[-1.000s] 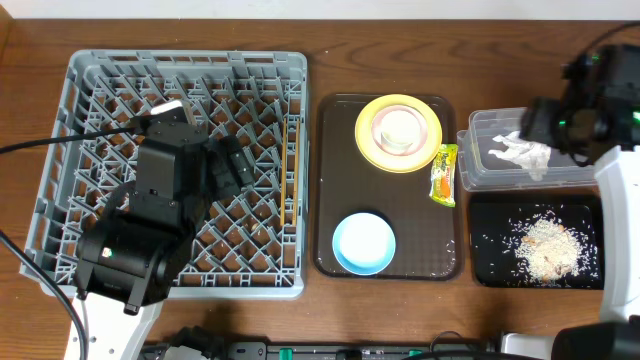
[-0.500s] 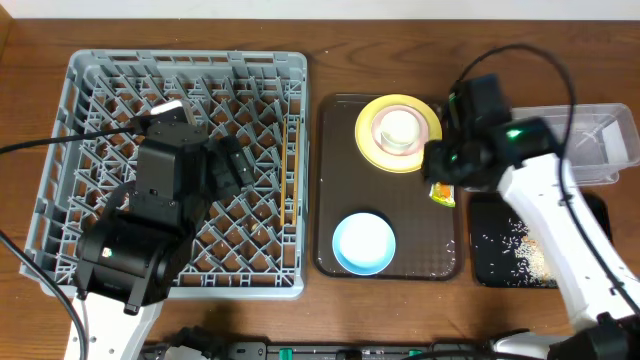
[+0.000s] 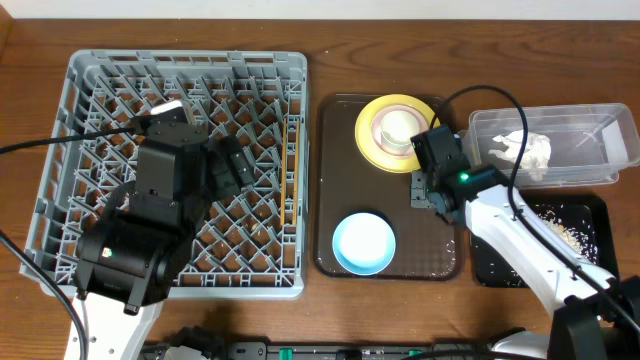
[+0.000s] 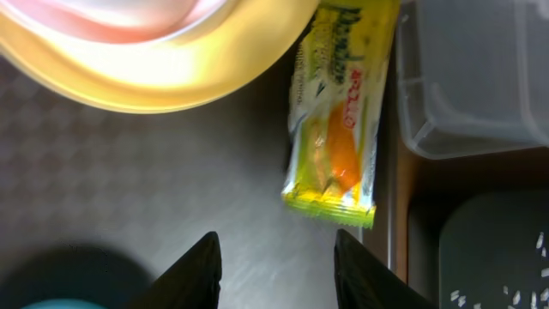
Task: Sort waste into correct bins and load items into the dishwasher rack
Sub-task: 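Reach the right gripper to the yellow snack packet and grasp it, then carry the snack packet into the clear bin and withdraw right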
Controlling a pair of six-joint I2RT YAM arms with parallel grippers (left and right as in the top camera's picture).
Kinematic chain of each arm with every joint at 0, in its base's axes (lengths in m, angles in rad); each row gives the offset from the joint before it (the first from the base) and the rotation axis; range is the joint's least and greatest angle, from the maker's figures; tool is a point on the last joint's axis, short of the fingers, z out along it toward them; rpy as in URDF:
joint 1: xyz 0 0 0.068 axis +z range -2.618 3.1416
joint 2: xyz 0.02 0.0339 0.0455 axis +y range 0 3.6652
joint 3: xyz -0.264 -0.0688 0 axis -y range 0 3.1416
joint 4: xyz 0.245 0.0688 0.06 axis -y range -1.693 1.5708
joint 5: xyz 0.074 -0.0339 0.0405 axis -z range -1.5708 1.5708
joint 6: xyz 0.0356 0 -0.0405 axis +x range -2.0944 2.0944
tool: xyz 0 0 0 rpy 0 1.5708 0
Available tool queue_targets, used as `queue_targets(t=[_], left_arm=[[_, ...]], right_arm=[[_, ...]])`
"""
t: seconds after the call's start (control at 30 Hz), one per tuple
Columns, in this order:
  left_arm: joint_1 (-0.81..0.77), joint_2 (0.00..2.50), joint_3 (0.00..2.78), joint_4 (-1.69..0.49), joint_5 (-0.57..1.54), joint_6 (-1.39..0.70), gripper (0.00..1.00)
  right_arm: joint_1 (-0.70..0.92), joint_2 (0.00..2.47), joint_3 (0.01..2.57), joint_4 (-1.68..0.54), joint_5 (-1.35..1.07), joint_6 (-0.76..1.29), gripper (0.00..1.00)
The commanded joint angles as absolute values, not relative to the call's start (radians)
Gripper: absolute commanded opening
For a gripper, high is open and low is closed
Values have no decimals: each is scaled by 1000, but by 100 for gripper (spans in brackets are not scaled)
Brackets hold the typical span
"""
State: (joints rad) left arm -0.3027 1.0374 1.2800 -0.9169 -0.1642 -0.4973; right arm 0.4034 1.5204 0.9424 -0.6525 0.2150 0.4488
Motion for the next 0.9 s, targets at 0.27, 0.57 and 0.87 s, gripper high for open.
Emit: queue_targets(t=[0.27,0.57,0.87], left_arm=[[-298,1038,1294,-920,-176,-492,91],[-298,1038,1294,-920,-176,-492,91],[-297,1038,1294,-920,-176,-492,90]], right_arm=[[411,1551,779,-417,325,467,29],[411,1678,769,-302,383,455,30],[413,1711,775,-314,377,456,7]])
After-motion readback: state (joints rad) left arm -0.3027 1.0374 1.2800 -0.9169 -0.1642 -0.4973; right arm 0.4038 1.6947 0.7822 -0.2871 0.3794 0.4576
